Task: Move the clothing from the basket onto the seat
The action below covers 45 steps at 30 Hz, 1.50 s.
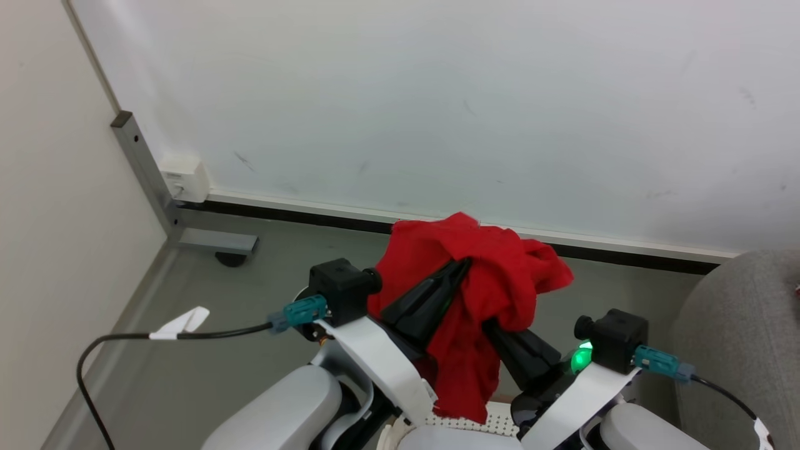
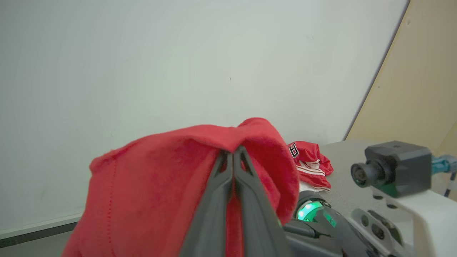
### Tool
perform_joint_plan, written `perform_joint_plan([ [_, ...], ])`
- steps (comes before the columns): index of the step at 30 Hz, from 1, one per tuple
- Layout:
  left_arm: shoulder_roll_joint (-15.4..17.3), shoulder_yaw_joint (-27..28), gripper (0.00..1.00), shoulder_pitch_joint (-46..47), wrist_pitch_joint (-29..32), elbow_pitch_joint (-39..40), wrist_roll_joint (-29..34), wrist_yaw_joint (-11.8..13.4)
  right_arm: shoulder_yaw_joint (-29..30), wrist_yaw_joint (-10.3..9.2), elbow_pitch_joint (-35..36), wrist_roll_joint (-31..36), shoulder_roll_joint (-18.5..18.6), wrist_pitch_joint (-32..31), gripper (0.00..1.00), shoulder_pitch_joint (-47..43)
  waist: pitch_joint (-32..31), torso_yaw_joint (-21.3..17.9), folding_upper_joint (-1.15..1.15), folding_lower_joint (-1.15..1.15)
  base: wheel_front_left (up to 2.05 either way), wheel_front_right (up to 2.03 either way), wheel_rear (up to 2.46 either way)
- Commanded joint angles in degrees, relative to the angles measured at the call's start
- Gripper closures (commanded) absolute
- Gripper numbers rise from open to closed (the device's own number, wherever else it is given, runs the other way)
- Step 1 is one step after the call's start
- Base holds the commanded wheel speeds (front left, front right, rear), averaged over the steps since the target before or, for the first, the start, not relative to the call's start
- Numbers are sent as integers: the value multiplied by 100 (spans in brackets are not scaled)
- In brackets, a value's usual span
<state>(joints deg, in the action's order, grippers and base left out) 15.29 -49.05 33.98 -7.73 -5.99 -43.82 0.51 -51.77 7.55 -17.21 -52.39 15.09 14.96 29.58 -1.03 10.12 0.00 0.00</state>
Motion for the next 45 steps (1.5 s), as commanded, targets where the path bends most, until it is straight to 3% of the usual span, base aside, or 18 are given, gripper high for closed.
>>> perform_joint_plan([
  [1,47,-6,100,-74,-29,-3,-8,8,140,-13,76,139,47,20,100,-121,-1,-46,0,0,0,0,0],
  [10,119,-37,100,-156,5,66,-21,53,561,-13,241,451,-34,20,100,-402,5,-288,0,0,0,0,0],
  [18,185,-40,100,-218,7,179,-41,104,768,-13,318,573,-14,21,100,-458,87,-788,0,0,0,0,0],
  [19,190,-31,80,-233,-9,194,-56,114,789,-13,332,578,-18,21,100,-456,103,-880,0,0,0,0,0],
  [21,194,-56,0,-246,-6,218,-42,111,863,-13,336,601,7,20,100,-451,136,-1047,0,0,0,0,0],
  [35,338,-103,0,-154,-163,445,197,102,1739,-13,564,962,240,21,100,-579,551,-2455,0,0,0,0,0],
  [45,414,-218,0,-128,-222,300,325,111,2489,-13,839,1195,201,20,100,-903,794,-3333,0,0,0,0,0],
])
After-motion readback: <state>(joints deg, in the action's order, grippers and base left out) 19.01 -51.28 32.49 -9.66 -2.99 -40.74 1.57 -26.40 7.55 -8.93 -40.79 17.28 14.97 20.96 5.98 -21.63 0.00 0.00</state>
